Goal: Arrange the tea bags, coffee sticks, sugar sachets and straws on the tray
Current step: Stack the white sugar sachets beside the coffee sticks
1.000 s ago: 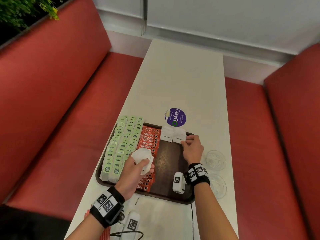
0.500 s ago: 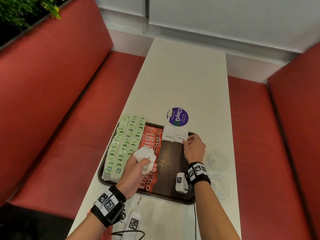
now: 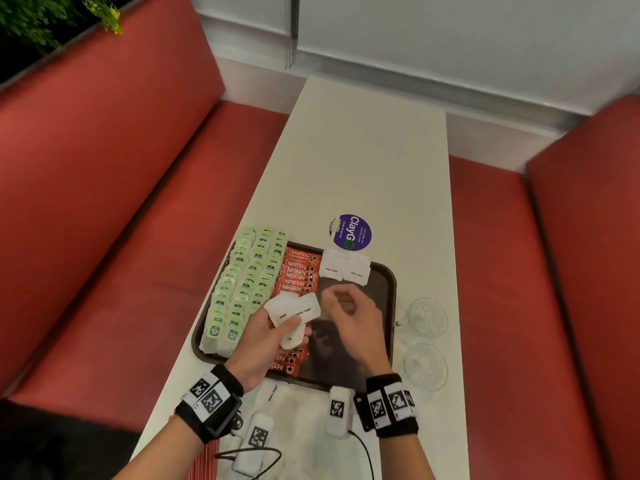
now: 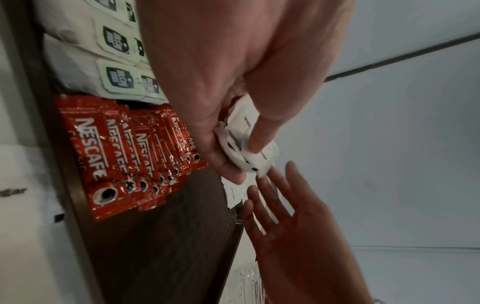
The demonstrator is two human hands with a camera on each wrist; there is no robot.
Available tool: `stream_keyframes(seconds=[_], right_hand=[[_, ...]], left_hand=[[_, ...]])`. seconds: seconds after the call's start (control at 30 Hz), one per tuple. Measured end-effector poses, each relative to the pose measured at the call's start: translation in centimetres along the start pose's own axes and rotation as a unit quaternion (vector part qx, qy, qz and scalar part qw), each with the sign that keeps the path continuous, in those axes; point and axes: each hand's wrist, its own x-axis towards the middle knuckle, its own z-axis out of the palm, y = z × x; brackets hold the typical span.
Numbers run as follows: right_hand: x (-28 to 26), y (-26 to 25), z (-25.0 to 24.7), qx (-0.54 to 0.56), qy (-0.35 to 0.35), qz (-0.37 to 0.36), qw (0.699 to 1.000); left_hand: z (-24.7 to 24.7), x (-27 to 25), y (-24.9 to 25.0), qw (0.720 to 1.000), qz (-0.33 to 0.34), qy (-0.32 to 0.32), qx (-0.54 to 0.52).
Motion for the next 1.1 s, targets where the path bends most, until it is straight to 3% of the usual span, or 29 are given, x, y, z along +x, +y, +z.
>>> stream_keyframes(seconds=[0.1,0.43,0.53,0.77,1.1], right_hand=[[-2.5,0.8,0.6,0.017,-0.045,0.003,0.999],[-4.5,3.3,-0.3,-0.069,-0.078,0.021,0.994],[-4.2,3.9,-0.5,-0.07,-0.08,0.04,0.994],[0.3,5.5,-1.1,-0.034,0.127,0.082,0.988],[7.3,7.2,2.7,-0.065,0.155,0.12,0.978]], left_hand=[[-0.1,-0.5,-0.2,0.999,0.02,-0.011,0.041],[-1.2,-1.7,-1.2,0.987,0.019,-0.014,0.161],[-1.4,-1.7,-1.6,0.989,0.016,0.005,0.149],[-2.3,-1.6,-2.0,0.998,-0.012,0.03,0.049],[-2.4,-1.4,-0.9,0.997,-0.017,0.036,0.062]])
